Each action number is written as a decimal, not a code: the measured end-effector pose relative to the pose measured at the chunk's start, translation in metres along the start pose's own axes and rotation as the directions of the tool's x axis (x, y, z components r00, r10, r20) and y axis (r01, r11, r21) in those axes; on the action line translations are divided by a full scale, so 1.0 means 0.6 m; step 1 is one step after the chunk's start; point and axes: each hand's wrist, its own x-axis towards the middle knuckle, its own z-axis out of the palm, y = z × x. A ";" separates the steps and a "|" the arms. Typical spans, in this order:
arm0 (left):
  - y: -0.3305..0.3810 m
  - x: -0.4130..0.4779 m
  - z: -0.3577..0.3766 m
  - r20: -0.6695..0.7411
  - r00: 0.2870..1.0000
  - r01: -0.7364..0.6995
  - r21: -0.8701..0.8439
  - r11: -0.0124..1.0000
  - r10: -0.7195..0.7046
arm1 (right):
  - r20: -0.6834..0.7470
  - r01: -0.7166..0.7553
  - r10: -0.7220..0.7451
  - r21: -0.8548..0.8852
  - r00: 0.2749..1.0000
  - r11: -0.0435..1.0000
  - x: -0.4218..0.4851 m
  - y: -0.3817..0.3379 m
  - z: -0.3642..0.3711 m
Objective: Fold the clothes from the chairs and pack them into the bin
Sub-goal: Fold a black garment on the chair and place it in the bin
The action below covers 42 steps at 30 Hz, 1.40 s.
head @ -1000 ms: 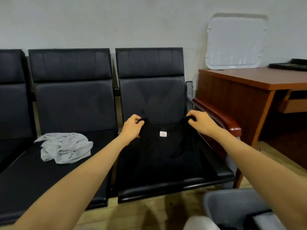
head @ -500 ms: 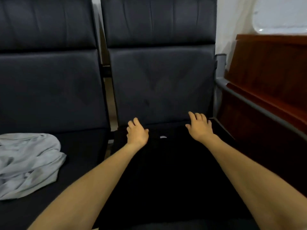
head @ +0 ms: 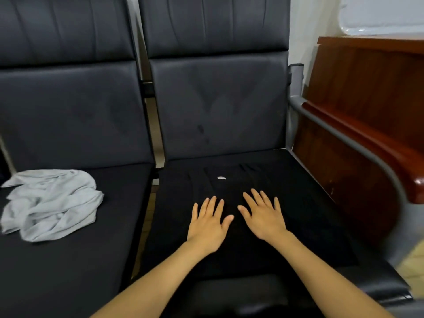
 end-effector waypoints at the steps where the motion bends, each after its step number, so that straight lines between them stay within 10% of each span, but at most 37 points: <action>1: 0.008 -0.019 0.000 0.028 1.000 0.000 -0.003 1.000 0.000 | 0.012 0.003 -0.003 -0.011 1.000 1.000 -0.021 0.006 -0.001; 9: 0.035 -0.126 -0.011 0.122 0.991 -0.022 -0.210 0.977 0.048 | 0.109 0.019 -0.023 0.038 0.994 0.999 -0.130 0.026 -0.020; 15: 0.007 -0.069 -0.067 -0.142 0.980 0.065 -0.437 0.897 -0.140 | -0.148 -0.028 0.088 0.365 0.985 0.931 -0.072 0.042 -0.066; 25: -0.083 0.111 -0.068 -0.118 0.918 0.315 -0.359 0.879 -0.377 | -0.095 -0.071 0.104 0.301 0.990 0.951 0.125 0.076 -0.066; 30: -0.083 0.129 -0.065 -0.347 0.876 0.137 -0.486 0.863 -0.334 | -0.443 0.088 0.105 0.395 0.890 0.914 0.143 0.089 -0.060; 36: -0.069 0.099 -0.041 -0.507 0.854 -0.036 -0.280 0.959 -0.116 | -0.352 -0.106 0.133 0.093 0.927 0.990 0.141 0.104 -0.031; 42: -0.030 0.035 -0.025 -0.231 0.972 0.041 -0.034 0.999 -0.048 | -0.409 -0.043 0.067 0.067 0.910 0.997 0.098 0.077 -0.054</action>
